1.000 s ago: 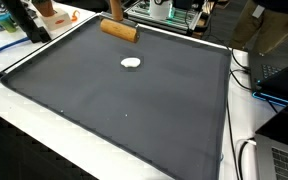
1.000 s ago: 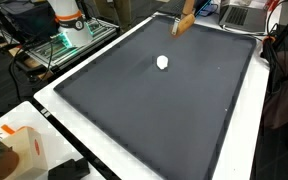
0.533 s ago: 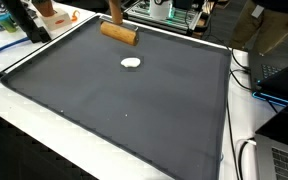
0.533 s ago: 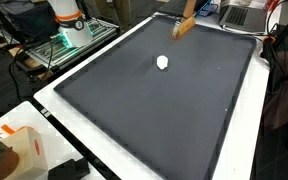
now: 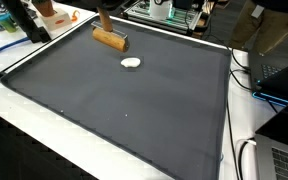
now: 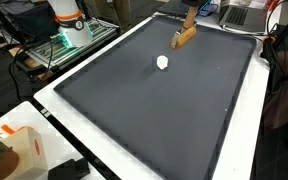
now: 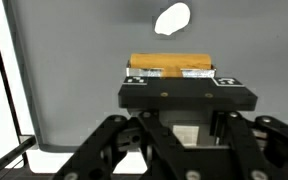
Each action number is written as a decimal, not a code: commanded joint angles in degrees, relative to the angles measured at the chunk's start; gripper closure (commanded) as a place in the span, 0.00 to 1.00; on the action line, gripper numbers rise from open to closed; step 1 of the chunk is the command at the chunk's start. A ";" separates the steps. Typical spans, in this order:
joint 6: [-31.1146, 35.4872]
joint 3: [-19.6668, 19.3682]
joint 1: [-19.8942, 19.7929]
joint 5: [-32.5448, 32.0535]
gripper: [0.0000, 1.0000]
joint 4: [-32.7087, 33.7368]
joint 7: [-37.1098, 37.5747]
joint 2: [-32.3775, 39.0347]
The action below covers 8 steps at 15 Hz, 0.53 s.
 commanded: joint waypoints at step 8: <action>-10.84 -1.83 0.15 1.37 0.77 11.06 -0.16 6.73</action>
